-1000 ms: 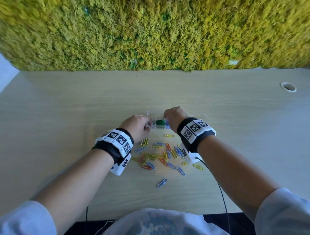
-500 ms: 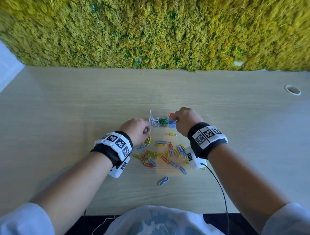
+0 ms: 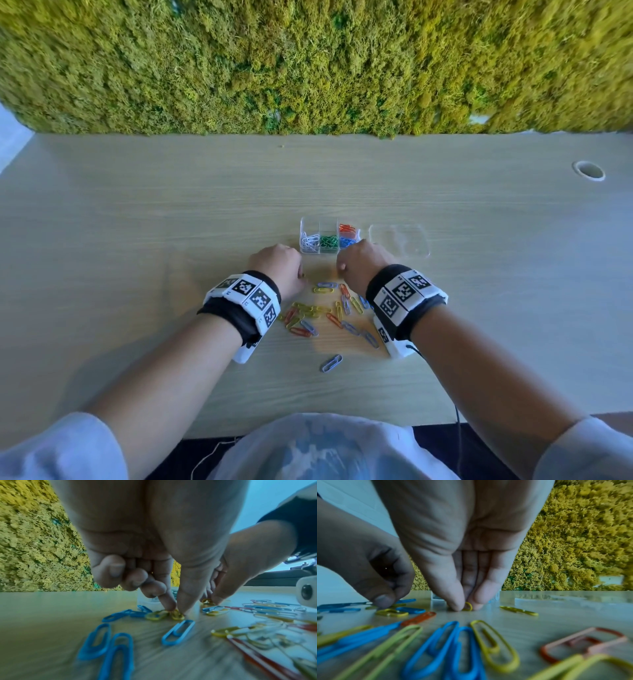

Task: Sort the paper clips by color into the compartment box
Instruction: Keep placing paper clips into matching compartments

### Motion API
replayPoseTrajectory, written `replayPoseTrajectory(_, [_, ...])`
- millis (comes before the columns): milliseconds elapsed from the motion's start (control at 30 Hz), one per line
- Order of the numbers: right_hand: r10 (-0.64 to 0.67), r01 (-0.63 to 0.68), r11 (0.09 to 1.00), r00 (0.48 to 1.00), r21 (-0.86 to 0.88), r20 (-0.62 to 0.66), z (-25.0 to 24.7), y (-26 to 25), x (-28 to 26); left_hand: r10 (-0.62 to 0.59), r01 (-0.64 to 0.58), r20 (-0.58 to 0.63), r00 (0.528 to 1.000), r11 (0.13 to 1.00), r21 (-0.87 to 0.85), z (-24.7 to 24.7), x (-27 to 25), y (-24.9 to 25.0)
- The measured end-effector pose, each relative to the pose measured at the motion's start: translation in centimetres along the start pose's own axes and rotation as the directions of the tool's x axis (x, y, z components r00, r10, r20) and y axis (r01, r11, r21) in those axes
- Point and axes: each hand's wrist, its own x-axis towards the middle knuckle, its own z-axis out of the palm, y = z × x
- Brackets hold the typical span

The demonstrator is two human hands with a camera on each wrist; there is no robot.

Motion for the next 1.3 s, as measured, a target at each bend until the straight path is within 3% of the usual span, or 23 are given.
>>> replayPoseTrajectory(67, [0.0,0.0,1.0,1.0,0.022,-0.005,0.0,0.1,0.0,0.0,0.0,0.006,1.0,1.0,0.007,0.0,0.0,0.3])
replayPoseTrajectory(167, [0.056,-0.056,0.979,0.998,0.197,0.004,0.0,0.8,0.0,-0.008,0.008,0.011,1.0,1.0,0.023,0.2,-0.1,0.7])
replayPoseTrajectory(267, [0.2,-0.142,0.857,0.978,0.495,-0.065,-0.7,2.3,-0.5,-0.024,0.024,-0.004,1.0,0.999,0.027,0.4,-0.1,0.8])
replayPoseTrajectory(300, [0.266,-0.155,0.727,0.962,0.668,-0.066,-0.9,2.9,-0.7,-0.03,0.03,-0.001,1.0,0.999,0.022,0.4,-0.1,0.8])
replayPoseTrajectory(367, [0.36,-0.124,0.265,0.933,0.956,0.021,-1.4,3.8,-1.4,-0.032,0.031,0.008,0.999,0.999,0.009,0.4,-0.1,0.9])
replayPoseTrajectory(400, [0.376,-0.092,0.014,0.923,0.996,0.08,-1.5,4.2,-1.6,-0.028,0.028,0.013,1.0,1.0,0.004,0.4,0.0,1.0])
replayPoseTrajectory(433, [0.373,-0.072,-0.181,0.918,0.981,0.136,-1.6,4.5,-1.7,-0.025,0.025,0.017,1.0,1.0,0.006,0.4,0.0,1.0])
replayPoseTrajectory(467, [0.365,-0.07,-0.3,0.913,0.951,0.183,-1.6,4.8,-1.8,-0.023,0.023,0.02,1.0,1.0,0.013,0.4,0.0,1.1])
replayPoseTrajectory(500, [0.37,-0.08,-0.341,0.905,0.937,0.212,-1.5,5.2,-1.7,-0.022,0.022,0.022,1.0,1.0,0.02,0.5,0.0,1.2])
replayPoseTrajectory(533, [0.39,-0.098,-0.3,0.895,0.949,0.216,-1.4,5.4,-1.7,-0.021,0.02,0.022,1.0,1.0,0.023,0.5,0.0,1.2])
replayPoseTrajectory(567, [0.424,-0.133,-0.17,0.884,0.976,0.194,-1.1,5.7,-1.6,-0.02,0.019,0.02,1.0,1.0,0.023,0.5,0.0,1.2])
replayPoseTrajectory(633, [0.445,-0.266,0.279,0.887,0.923,0.121,-0.6,5.7,-1.5,-0.024,0.024,0.009,1.0,0.999,0.023,0.5,0.1,0.9])
replayPoseTrajectory(700, [0.395,-0.341,0.671,0.916,0.659,0.071,-0.2,5.3,-1.5,-0.031,0.031,0.007,0.999,0.999,0.029,0.5,0.1,0.5])
replayPoseTrajectory(767, [0.339,-0.338,0.841,0.938,0.423,0.075,0.0,4.5,-1.4,-0.041,0.041,0.016,0.999,0.999,0.032,0.5,-0.1,0.3])
replayPoseTrajectory(967, [0.376,-0.379,0.903,0.925,0.202,0.054,-0.2,3.4,-0.5,-0.029,0.029,0.025,0.999,0.999,0.024,0.2,-0.3,0.5])
replayPoseTrajectory(1233, [0.363,-0.371,0.921,0.928,0.123,0.08,-0.1,2.8,-0.8,0.027,-0.028,0.011,1.0,0.986,0.165,0.2,-0.3,1.4])
replayPoseTrajectory(1300, [0.343,-0.35,0.93,0.936,0.116,0.074,-0.4,2.8,-1.0,0.045,-0.043,-0.013,0.999,0.991,0.127,0.1,-0.3,1.4])
